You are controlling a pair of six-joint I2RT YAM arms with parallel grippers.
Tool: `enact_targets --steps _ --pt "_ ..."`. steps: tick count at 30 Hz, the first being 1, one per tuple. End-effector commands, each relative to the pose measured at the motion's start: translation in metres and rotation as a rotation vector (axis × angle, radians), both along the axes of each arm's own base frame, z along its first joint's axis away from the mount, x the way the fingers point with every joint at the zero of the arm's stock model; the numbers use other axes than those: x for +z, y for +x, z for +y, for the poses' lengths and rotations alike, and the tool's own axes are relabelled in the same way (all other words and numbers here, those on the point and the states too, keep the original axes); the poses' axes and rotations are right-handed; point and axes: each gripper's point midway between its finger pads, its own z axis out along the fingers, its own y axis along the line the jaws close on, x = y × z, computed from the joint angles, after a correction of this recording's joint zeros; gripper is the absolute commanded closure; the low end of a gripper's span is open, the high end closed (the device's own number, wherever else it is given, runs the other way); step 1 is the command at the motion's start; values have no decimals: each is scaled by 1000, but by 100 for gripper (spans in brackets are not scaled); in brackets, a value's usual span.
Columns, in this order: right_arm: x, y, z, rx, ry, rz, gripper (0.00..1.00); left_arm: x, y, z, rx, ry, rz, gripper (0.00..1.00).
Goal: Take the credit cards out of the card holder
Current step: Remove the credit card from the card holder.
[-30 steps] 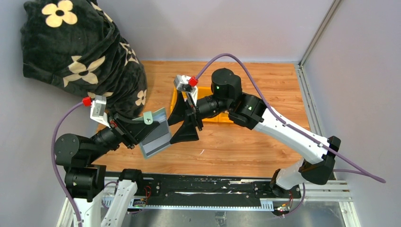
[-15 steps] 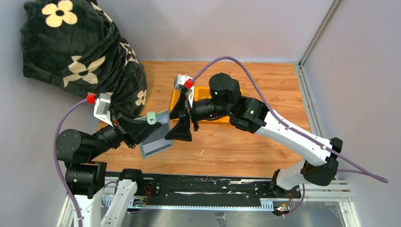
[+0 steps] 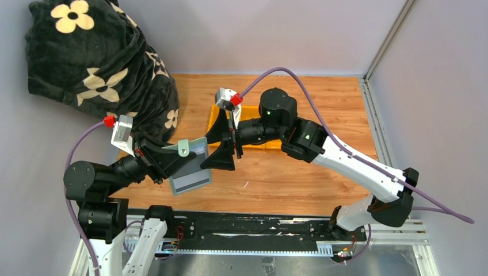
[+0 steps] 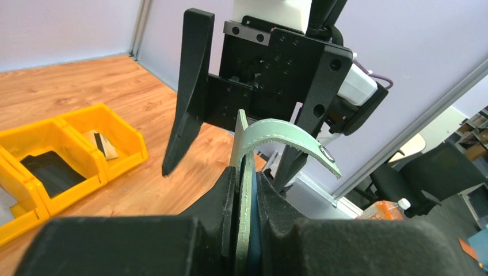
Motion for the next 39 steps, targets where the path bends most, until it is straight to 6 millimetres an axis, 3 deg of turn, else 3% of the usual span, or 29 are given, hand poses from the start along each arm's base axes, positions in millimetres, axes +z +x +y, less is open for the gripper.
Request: enact_targets --steps 1,4,7,8,9,13,17,22,27,33,34,36,37,38,39 --pt "20 -29 5 216 74 29 25 13 -14 -2 -37 -4 -46 100" --pt "19 -32 8 253 54 42 50 13 -14 -2 -38 -3 -46 100" --pt "17 -30 9 256 28 44 93 13 -12 -2 -27 -6 -47 100" --pt "17 -29 9 251 29 44 99 13 -11 -1 -19 -9 -47 98" --pt "20 -24 9 230 41 42 100 13 -10 0 -10 -12 -45 92" --pt "40 -1 -3 123 157 79 100 11 -10 -1 -16 -14 -42 70" --pt "66 16 -29 -16 399 95 100 2 -13 -2 -29 -19 -17 67" --pt "72 18 -42 -76 529 137 100 -17 -11 -2 -23 -45 51 68" --pt "66 21 -37 -110 556 140 100 -35 -2 2 23 -63 115 72" --pt "54 17 -27 -122 568 128 98 -38 16 11 132 -44 131 87" --pt "49 17 -24 -120 556 130 92 -39 21 14 171 -34 131 90" --pt "37 19 -20 -128 526 132 71 -44 34 22 246 -2 142 94" --pt "29 22 -18 -141 503 125 59 -49 41 28 291 31 145 96" --pt "21 25 -15 -158 471 106 40 -51 49 33 331 64 153 98" --pt "11 31 -12 -185 427 72 35 -56 52 36 350 95 152 99"
